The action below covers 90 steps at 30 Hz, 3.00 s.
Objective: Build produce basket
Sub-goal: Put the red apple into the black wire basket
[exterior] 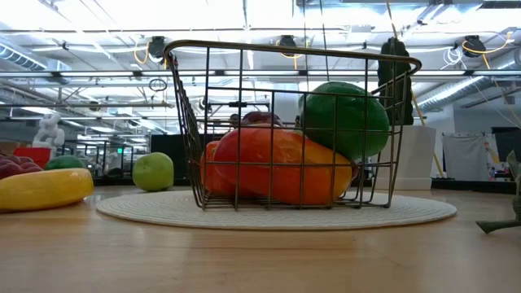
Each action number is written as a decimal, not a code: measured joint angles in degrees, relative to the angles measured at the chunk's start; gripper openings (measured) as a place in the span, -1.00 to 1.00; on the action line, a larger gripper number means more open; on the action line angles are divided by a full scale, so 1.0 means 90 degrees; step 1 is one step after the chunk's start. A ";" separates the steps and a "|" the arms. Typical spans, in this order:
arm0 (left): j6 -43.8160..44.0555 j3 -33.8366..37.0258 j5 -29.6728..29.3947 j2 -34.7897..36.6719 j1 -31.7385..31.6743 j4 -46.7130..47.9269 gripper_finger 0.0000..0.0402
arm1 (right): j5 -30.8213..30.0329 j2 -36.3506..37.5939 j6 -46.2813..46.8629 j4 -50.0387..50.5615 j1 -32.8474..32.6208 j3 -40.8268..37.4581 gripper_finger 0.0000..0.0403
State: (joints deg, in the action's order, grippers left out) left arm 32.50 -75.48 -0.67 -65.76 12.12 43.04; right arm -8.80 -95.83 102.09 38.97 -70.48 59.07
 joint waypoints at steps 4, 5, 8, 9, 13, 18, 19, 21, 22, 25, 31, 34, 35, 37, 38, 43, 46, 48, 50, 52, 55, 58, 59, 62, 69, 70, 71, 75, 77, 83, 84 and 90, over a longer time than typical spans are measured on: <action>-0.0033 0.0000 0.0000 0.0000 -0.0080 0.0000 -0.43 | 0.0005 0.0000 -0.0088 0.0236 0.0000 0.0002 0.25; -0.0034 0.0000 0.0000 0.0000 -0.0102 0.0000 -0.43 | 0.0005 0.0000 -0.0088 0.0331 0.0000 0.0000 0.25; -0.0016 0.0000 0.0000 0.0000 -0.0143 0.0000 -0.43 | 0.0002 0.0000 -0.0093 0.0502 0.0024 0.0002 0.25; 0.0018 0.0000 0.0000 0.0000 -0.0150 0.0000 -0.43 | 0.0004 0.0000 -0.0111 0.0518 0.0034 0.0000 0.25; 0.0057 0.0000 0.0000 0.0000 -0.0150 0.0000 -0.43 | -0.0005 0.0000 -0.0343 0.0507 0.0061 0.0001 0.25; 0.0074 0.0000 0.0000 0.0000 -0.0150 0.0000 -0.43 | -0.0105 0.0000 -0.0570 0.0510 0.0106 0.0000 0.24; 0.0070 0.0000 0.0002 0.0000 -0.0150 0.0000 -0.43 | -0.0165 0.0000 -0.0589 0.0509 0.0117 0.0002 0.23; 0.0069 0.0000 0.0002 0.0000 -0.0150 0.0000 -0.43 | -0.0194 0.0000 -0.0646 0.0512 0.0168 0.0002 0.19; 0.0071 0.0000 0.0002 0.0000 -0.0150 0.0000 -0.43 | -0.0200 0.0000 -0.0675 0.0509 0.0195 0.0002 0.16; 0.0077 0.0000 -0.0076 0.0000 -0.0150 0.0000 -0.43 | -0.0226 0.0000 -0.0841 0.0509 0.0279 0.0002 0.02; 0.0087 0.0000 -0.0155 0.0000 -0.0150 0.0000 -0.43 | -0.0238 0.0000 -0.1228 0.0463 0.0441 0.0002 -0.32; 0.0091 0.0000 -0.0158 0.0000 -0.0150 0.0000 -0.43 | -0.0238 0.0000 -0.1256 0.0413 0.0517 0.0002 -0.50; 0.0091 0.0000 -0.0160 0.0000 -0.0150 0.0000 -0.43 | -0.0238 0.0000 -0.1256 0.0394 0.0546 0.0002 -0.56; 0.0089 0.0000 -0.0163 0.0000 -0.0150 0.0000 -0.43 | -0.0238 0.0001 -0.1257 0.0305 0.0599 0.0002 -0.68; 0.0089 0.0000 -0.0163 0.0000 -0.0150 0.0000 -0.43 | -0.0238 0.0002 -0.1260 0.0249 0.0627 0.0002 -0.73; 0.0066 0.0000 -0.0166 0.0000 -0.0150 0.0000 -0.43 | -0.0209 0.0024 -0.1307 -0.0077 0.0753 0.0002 -0.96; -0.0027 0.0000 -0.0168 0.0000 -0.0150 0.0000 -0.43 | -0.0206 0.0106 -0.1183 -0.0121 0.0834 0.0002 -0.95; -0.0098 0.0000 -0.0168 0.0000 -0.0150 0.0002 -0.43 | -0.0219 0.0187 -0.1159 -0.0103 0.0878 0.0002 -0.96; -0.0169 0.0000 -0.0169 0.0000 -0.0150 0.0000 -0.43 | -0.0223 0.0268 -0.1157 -0.0086 0.0934 0.0002 -0.97; -0.0236 0.0000 -0.0168 0.0000 -0.0150 0.0003 -0.43 | -0.0223 0.0349 -0.1154 -0.0050 0.0995 0.0002 -0.97; -0.0308 0.0000 -0.0168 0.0000 -0.0150 0.0003 -0.43 | -0.0233 0.0552 -0.1145 -0.0001 0.1099 0.0002 -0.98; -0.0343 0.0000 -0.0168 0.0000 -0.0148 0.0003 -0.43 | -0.0326 0.0834 -0.1134 0.0037 0.1244 0.0002 -0.99; -0.0369 0.0000 -0.0168 0.0000 -0.0148 0.0003 -0.43 | -0.0370 0.0964 -0.1117 0.0036 0.1297 0.0002 -0.99; -0.0368 0.0000 -0.0168 0.0000 -0.0148 0.0003 -0.43 | -0.0405 0.1367 -0.1001 0.0031 0.1467 0.0002 -0.99; -0.0370 0.0000 -0.0166 0.0000 -0.0148 0.0003 -0.43 | -0.0722 0.2259 -0.0417 -0.0001 0.1877 0.0002 -0.99; -0.0370 0.0000 -0.0165 0.0000 -0.0148 0.0003 -0.43 | -0.0724 0.2383 -0.0367 -0.0035 0.1964 0.0002 -0.99; -0.0376 0.0000 -0.0165 0.0000 -0.0148 0.0003 -0.43 | -0.0728 0.2500 -0.0354 -0.0084 0.2054 0.0002 -1.00; -0.0494 0.0000 -0.0165 0.0000 -0.0148 0.0003 -0.43 | -0.1090 0.2909 -0.0589 -0.0511 0.2419 0.0002 -1.00; -0.0567 0.0000 -0.0165 0.0000 -0.0148 0.0003 -0.43 | -0.1380 0.3093 -0.0901 -0.0855 0.2614 0.0007 -1.00; -0.0740 0.0000 -0.0168 0.0000 -0.0148 0.0003 -0.43 | -0.2111 0.3363 -0.1714 -0.1734 0.3284 0.0012 -0.99; -0.0749 0.0000 -0.0188 0.0000 -0.0148 0.0003 -0.43 | -0.2209 0.3381 -0.1843 -0.1880 0.3394 0.0012 -0.99; -0.0698 0.0000 -0.0276 0.0000 -0.0148 0.0000 -0.43 | -0.2274 0.3412 -0.3003 -0.2772 0.4146 0.0012 -0.99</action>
State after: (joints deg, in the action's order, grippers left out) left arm 26.22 -75.48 -3.15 -65.76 10.79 43.05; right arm -29.26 -65.12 75.06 14.02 -33.16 59.18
